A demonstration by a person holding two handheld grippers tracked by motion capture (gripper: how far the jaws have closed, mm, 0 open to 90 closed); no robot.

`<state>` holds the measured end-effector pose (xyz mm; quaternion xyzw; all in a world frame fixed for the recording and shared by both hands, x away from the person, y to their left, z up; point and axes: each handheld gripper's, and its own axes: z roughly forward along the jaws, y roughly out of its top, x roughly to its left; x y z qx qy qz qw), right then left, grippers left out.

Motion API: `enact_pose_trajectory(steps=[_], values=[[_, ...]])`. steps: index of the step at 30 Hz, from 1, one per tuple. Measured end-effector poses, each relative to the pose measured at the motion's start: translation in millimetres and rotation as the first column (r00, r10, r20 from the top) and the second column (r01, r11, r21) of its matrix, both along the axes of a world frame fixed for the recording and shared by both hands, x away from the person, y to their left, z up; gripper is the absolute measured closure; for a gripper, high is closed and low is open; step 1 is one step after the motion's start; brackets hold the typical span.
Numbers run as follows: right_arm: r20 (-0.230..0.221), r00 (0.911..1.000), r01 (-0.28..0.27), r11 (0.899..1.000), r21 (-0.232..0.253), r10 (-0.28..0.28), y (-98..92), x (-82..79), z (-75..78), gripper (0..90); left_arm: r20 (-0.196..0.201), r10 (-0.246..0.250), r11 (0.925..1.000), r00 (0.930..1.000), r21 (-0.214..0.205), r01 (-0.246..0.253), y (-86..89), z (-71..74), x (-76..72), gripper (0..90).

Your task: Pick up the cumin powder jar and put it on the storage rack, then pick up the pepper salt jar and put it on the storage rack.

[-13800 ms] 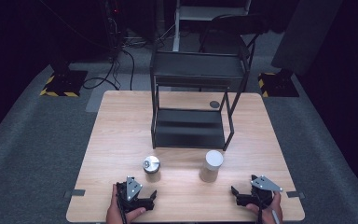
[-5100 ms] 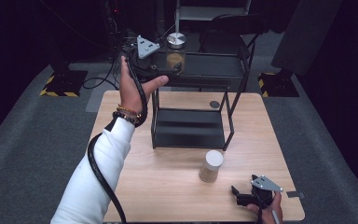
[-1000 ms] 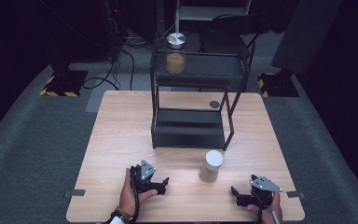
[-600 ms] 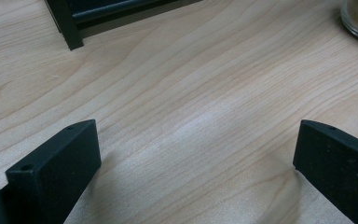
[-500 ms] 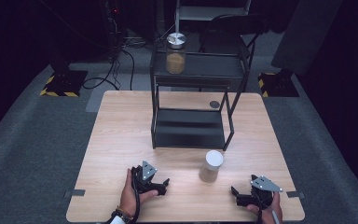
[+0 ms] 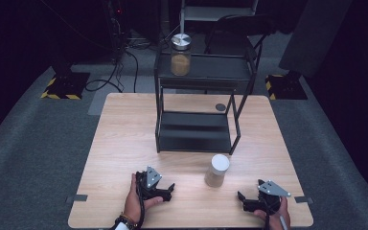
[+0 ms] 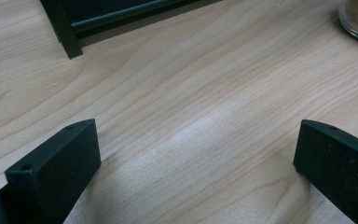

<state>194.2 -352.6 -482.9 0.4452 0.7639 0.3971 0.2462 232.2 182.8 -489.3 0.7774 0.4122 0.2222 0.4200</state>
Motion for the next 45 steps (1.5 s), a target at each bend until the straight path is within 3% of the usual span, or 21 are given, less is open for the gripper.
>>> enact_pose_trajectory(steps=[24,35,45], values=[[-0.005,0.9999,-0.016,1.0,0.001,0.016,-2.1,1.3,0.6,0.0,0.0,0.004,1.0,1.0,0.0,-0.004,-0.8,0.1,-0.5,0.2],[-0.032,0.9968,-0.075,0.997,-0.035,0.074,-1.4,9.3,12.8,0.7,0.001,0.004,1.0,1.0,0.002,-0.004,-1.1,0.1,-1.4,0.2],[0.025,0.9888,-0.148,0.988,0.048,0.147,6.3,9.9,31.5,0.9,0.001,0.009,1.0,1.0,0.002,-0.009,-2.1,0.2,-2.0,0.3]])
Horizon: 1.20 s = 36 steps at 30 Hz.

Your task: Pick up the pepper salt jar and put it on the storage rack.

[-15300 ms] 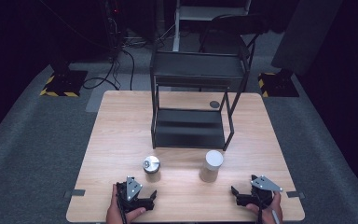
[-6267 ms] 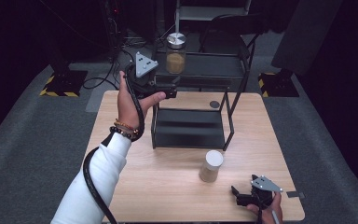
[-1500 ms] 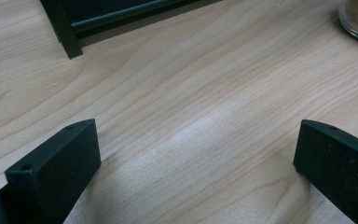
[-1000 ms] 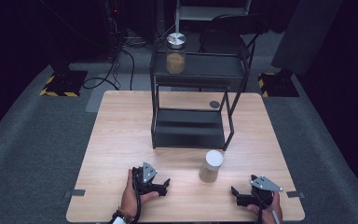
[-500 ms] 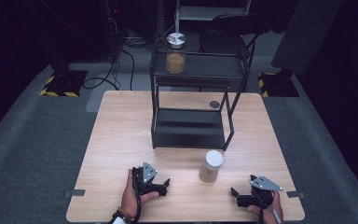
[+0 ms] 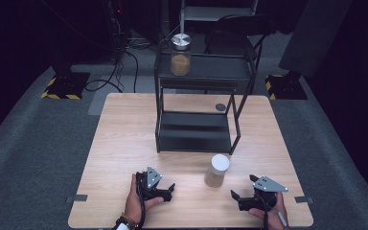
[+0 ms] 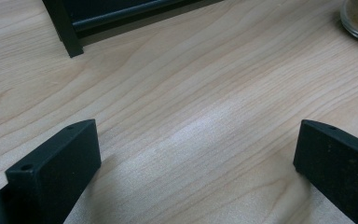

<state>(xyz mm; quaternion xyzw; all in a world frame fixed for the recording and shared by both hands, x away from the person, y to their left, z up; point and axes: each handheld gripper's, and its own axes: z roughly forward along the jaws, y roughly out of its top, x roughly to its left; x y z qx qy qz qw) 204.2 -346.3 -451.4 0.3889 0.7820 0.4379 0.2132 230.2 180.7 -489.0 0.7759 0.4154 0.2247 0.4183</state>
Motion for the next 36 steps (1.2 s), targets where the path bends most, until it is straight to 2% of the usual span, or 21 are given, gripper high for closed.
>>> enact_pose_trajectory(steps=[9,19,36], values=[[0.01,0.9992,-0.04,0.998,0.049,0.04,10.6,10.0,7.8,1.0,0.0,-0.002,1.0,1.0,-0.001,0.002,0.2,-0.1,0.1,0.3],[0.029,0.9981,-0.057,0.994,0.092,0.055,21.6,19.8,10.3,1.1,0.0,-0.005,1.0,1.0,-0.002,0.005,0.5,-0.2,0.0,0.3],[0.037,0.9949,-0.097,0.99,0.104,0.094,40.2,36.6,11.4,2.2,0.0,-0.012,0.9999,0.9999,-0.001,0.012,1.2,-0.2,0.0,0.3]])
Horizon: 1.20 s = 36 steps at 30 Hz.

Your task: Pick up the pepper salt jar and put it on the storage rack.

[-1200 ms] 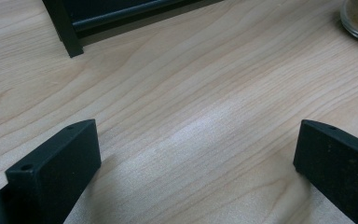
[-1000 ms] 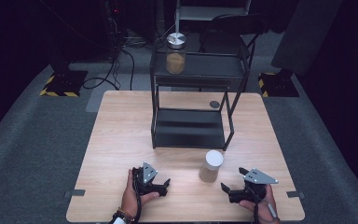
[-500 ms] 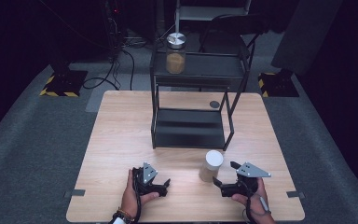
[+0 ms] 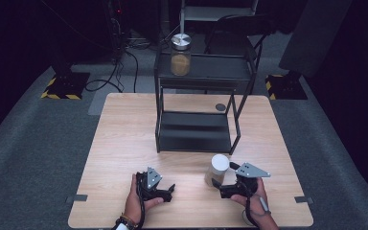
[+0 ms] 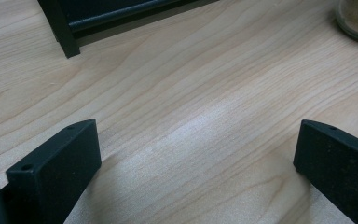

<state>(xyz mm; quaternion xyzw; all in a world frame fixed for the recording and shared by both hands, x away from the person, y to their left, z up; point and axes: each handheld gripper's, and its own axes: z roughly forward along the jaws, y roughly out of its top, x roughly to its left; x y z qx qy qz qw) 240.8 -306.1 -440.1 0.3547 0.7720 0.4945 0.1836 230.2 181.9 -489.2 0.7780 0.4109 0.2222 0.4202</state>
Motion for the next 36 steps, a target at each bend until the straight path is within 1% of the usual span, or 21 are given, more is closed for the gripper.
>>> enact_pose_trajectory(steps=[4,6,8,10,16,17,18,19,20,21,22,24,26,27,31,36], values=[[0.008,1.0,0.002,1.0,0.009,-0.002,3.9,2.4,-1.2,3.8,0.0,-0.002,1.0,1.0,0.0,0.002,0.2,0.0,0.0,0.3],[0.003,1.0,-0.001,1.0,0.02,0.001,4.1,4.5,-2.3,4.4,0.0,-0.004,1.0,1.0,0.001,0.004,0.3,0.0,0.2,0.3],[0.014,0.9999,0.004,1.0,0.02,-0.004,5.7,4.1,-3.2,4.9,0.001,-0.004,1.0,1.0,0.0,0.004,0.3,-0.1,0.1,0.3],[0.016,0.9999,0.002,1.0,0.022,-0.002,6.4,4.8,-3.4,8.0,0.001,-0.004,1.0,1.0,0.0,0.004,0.3,-0.1,0.2,0.3],[0.029,0.9996,0.002,1.0,0.024,-0.002,9.4,5.9,-6.8,11.6,0.001,-0.011,0.9999,0.9999,0.0,0.011,0.9,-0.1,0.6,0.3],[0.035,0.9994,0.002,1.0,0.019,-0.003,10.3,6.1,-8.1,15.1,0.001,-0.013,0.9999,0.9999,0.0,0.013,1.1,-0.1,0.7,0.3],[0.035,0.9994,0.002,1.0,0.019,-0.003,10.3,6.1,-8.1,15.1,0.001,-0.013,0.9999,0.9999,0.0,0.013,1.1,-0.1,0.7,0.3],[0.054,0.9984,0.014,1.0,0.023,-0.016,11.1,3.5,-10.4,19.6,0.001,-0.013,0.9999,0.9999,0.0,0.013,1.1,-0.1,0.7,0.3],[0.054,0.9984,0.014,1.0,0.023,-0.016,11.1,3.5,-10.4,19.6,0.001,-0.013,0.9999,0.9999,0.0,0.013,1.1,-0.1,0.7,0.3],[0.07,0.9974,0.016,1.0,0.024,-0.017,10.3,2.3,-11.0,24.2,0.001,-0.013,0.9999,0.9999,0.0,0.013,1.1,-0.1,0.8,0.3],[0.083,0.9963,0.021,0.999,0.03,-0.023,10.0,0.7,-12.0,26.9,0.001,-0.013,0.9999,0.9999,0.0,0.013,1.1,-0.1,0.8,0.3],[0.083,0.9964,0.017,0.999,0.033,-0.02,9.1,1.0,-11.6,28.3,0.001,-0.014,0.9999,0.9999,0.0,0.014,1.2,-0.1,0.8,0.3],[0.096,0.9953,0.01,1.0,0.019,-0.011,10.5,0.0,-10.3,32.5,0.001,-0.014,0.9999,0.9999,0.0,0.014,1.2,-0.1,0.8,0.3],[0.112,0.9937,0.013,1.0,0.007,-0.013,13.1,-2.8,-9.3,33.8,0.001,-0.014,0.9999,0.9999,0.0,0.014,1.2,-0.1,0.8,0.3],[0.116,0.9931,0.014,1.0,0.002,-0.014,13.5,-3.7,-8.8,34.2,0.001,-0.014,0.9999,0.9999,0.0,0.014,1.2,-0.1,0.8,0.3],[0.112,0.9935,0.02,1.0,-0.005,-0.019,14.9,-4.4,-6.4,34.3,0.001,-0.014,0.9999,0.9999,0.0,0.014,1.2,-0.1,0.9,0.3]])
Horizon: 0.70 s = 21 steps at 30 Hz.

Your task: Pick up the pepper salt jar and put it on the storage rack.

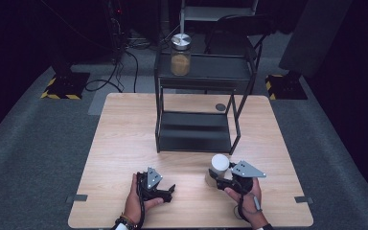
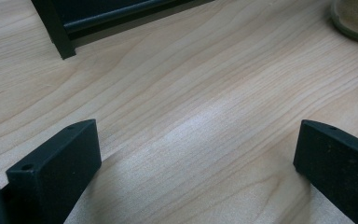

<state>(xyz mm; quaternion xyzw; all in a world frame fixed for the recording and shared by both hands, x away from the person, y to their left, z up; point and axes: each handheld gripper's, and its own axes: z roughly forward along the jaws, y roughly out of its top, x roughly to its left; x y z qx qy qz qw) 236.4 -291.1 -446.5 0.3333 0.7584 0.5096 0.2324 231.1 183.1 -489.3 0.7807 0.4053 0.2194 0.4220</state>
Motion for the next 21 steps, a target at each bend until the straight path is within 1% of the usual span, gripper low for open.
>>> enact_pose_trajectory(steps=[2,4,8,14,21], values=[[0.002,0.9999,0.016,1.0,0.002,-0.016,1.4,-2.1,1.9,34.3,0.0,0.0,1.0,1.0,0.0,0.0,0.0,0.0,0.0,0.3],[0.002,0.9998,0.02,1.0,0.001,-0.02,1.5,-2.4,3.1,34.3,0.0,0.0,1.0,1.0,0.0,0.0,0.0,0.0,0.0,0.3],[0.014,0.9986,0.05,0.998,0.023,-0.05,-1.1,-3.5,11.9,34.3,0.0,0.001,1.0,1.0,-0.001,-0.001,-0.3,-0.1,0.0,0.4],[0.044,0.9958,0.079,0.996,0.029,-0.08,-1.4,-0.5,29.0,34.3,0.0,-0.001,1.0,1.0,0.0,0.001,-0.3,-0.1,0.1,0.3],[0.05,0.9935,0.1,0.994,0.051,-0.102,-3.7,10.9,54.4,34.3,0.0,0.0,1.0,1.0,0.0,0.0,-0.6,0.0,0.1,0.3]])
